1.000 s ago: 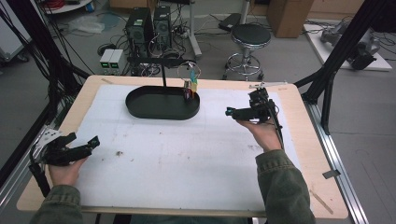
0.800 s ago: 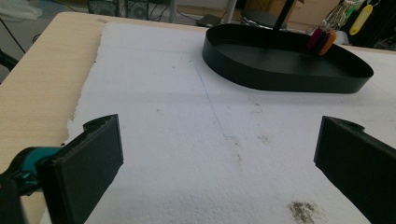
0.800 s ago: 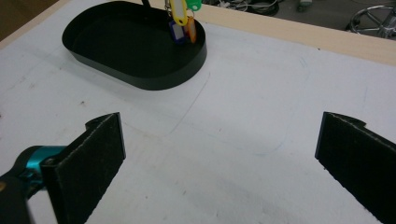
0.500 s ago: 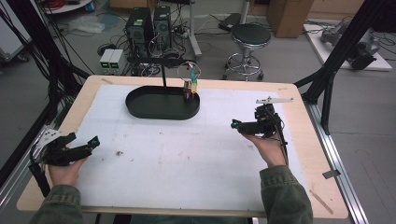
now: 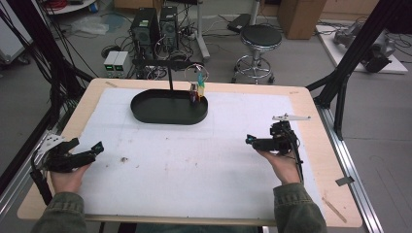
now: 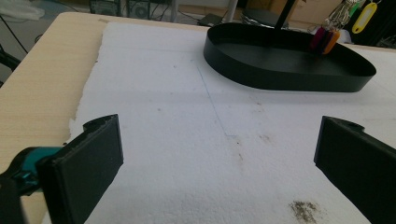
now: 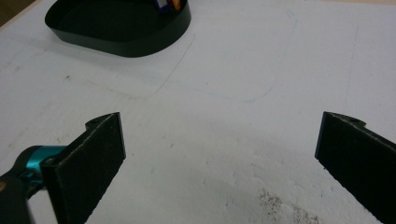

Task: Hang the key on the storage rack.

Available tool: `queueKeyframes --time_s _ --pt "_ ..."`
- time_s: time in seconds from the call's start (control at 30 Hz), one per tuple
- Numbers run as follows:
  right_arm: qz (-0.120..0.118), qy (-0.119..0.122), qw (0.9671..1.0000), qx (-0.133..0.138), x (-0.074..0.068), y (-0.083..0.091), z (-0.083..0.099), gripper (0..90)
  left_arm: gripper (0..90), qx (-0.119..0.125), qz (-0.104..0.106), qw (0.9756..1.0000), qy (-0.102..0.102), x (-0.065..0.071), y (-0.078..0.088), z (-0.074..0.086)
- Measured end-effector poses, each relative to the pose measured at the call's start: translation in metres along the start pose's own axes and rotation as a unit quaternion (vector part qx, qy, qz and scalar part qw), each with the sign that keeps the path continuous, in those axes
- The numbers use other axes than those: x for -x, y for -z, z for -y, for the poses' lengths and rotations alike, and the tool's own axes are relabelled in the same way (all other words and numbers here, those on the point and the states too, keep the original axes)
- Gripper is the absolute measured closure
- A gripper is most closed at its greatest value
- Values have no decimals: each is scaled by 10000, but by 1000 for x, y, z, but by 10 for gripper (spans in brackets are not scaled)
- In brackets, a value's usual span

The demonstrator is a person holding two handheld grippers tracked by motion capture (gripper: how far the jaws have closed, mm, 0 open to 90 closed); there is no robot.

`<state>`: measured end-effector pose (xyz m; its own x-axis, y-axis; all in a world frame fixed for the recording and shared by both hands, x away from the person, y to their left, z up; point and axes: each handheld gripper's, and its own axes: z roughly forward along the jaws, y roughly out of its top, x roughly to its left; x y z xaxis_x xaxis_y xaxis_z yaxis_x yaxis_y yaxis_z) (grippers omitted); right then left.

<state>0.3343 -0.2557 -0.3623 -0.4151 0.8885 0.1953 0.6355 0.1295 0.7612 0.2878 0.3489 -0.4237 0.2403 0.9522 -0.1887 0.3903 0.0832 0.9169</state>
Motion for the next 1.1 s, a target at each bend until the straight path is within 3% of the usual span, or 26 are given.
queueKeyframes --time_s 0.2,0.63,0.8,1.1 --pt "154 46 9999 -43 0 -1 16 5 17 -3 0 10000 4 0 0 0" --pt "378 -74 9980 499 2 8 46 5 17 -15 -1 10000 -15 1 0 0" --pt "797 -161 9929 871 2 13 58 5 17 -35 -3 10000 -24 1 0 0" --pt "927 -71 9899 1068 2 16 69 5 17 -51 -3 10000 -44 2 0 0"
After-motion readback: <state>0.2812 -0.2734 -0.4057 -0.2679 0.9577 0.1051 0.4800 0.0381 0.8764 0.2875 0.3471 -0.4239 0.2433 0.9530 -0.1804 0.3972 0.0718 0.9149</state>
